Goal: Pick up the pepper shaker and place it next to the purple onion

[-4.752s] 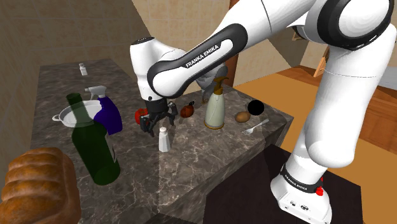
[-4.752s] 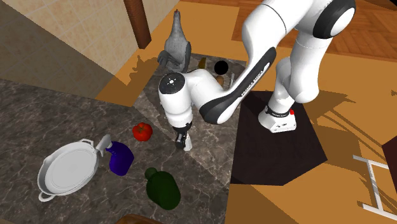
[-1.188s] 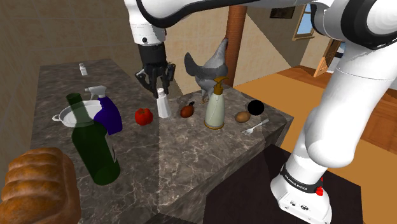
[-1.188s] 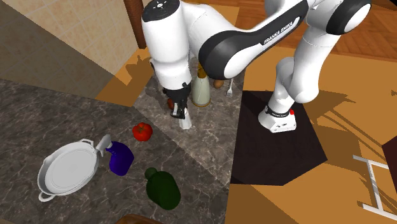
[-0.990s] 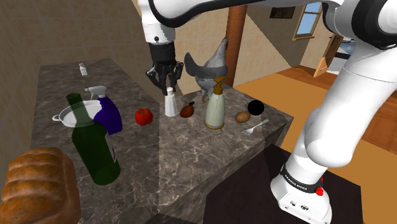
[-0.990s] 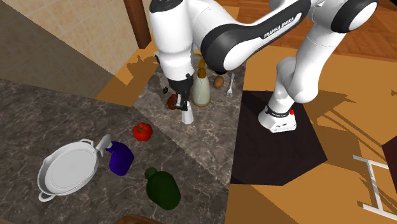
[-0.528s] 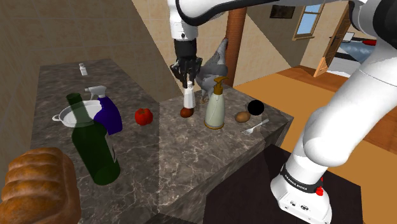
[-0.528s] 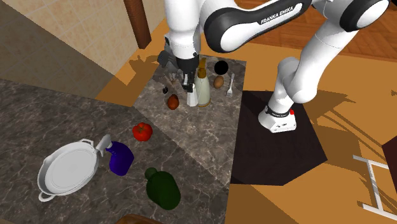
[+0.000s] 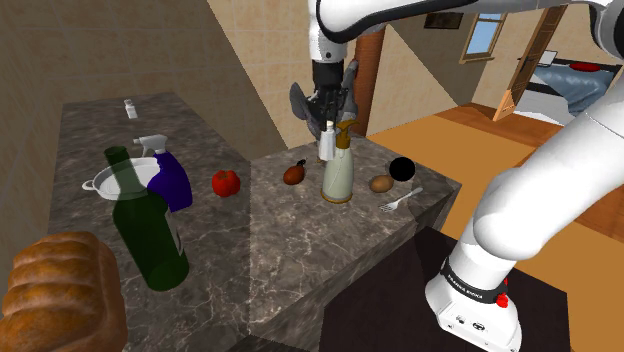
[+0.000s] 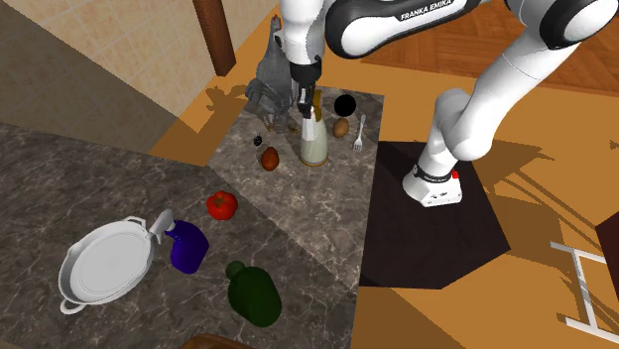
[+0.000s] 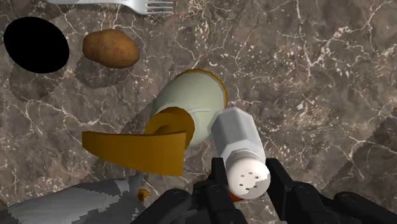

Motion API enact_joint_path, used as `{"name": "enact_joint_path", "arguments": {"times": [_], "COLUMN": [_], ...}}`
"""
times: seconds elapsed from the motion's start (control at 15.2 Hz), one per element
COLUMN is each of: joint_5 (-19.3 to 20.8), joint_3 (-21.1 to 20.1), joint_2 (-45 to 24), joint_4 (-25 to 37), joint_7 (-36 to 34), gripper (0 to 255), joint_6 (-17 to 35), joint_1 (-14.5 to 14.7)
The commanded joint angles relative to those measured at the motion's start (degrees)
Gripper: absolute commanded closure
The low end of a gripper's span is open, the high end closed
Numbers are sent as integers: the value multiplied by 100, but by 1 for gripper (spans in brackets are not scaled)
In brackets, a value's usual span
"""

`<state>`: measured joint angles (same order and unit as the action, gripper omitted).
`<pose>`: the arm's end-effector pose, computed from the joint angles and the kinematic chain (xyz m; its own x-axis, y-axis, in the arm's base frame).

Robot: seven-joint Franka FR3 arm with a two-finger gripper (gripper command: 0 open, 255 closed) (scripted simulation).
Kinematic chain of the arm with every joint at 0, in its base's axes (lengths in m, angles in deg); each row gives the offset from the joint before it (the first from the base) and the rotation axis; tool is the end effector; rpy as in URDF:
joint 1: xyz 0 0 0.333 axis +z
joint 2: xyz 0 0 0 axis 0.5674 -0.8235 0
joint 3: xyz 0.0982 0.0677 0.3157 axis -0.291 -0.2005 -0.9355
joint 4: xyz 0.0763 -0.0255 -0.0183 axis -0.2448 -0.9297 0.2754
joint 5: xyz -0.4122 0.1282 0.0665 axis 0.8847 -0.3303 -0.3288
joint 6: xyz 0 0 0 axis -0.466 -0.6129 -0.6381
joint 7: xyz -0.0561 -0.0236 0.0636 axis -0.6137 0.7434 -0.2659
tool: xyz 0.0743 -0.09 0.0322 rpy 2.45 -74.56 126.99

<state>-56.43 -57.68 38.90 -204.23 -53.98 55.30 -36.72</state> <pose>0.4925 0.0364 0.5408 0.9917 -0.1272 -0.0174 -0.1251 -0.9878 0.0924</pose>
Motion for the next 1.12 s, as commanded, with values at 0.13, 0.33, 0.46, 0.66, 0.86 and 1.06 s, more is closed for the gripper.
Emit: {"name": "enact_joint_path", "arguments": {"times": [0.13,0.33,0.46,0.66,0.86,1.06], "joint_5": [130,244,323,439,543,628], "joint_3": [384,676,871,1167,1464,1761], "joint_2": [216,302,329,322,259,139], "joint_4": [-193,-280,-306,-299,-234,-112], "joint_7": [567,979,1253,1667,2083,2504], "gripper": [255,255,255,255,255,255], "joint_6": [19,56,82,126,174,225], "joint_1": [-219,-384,-495,-661,-823,-980]}}
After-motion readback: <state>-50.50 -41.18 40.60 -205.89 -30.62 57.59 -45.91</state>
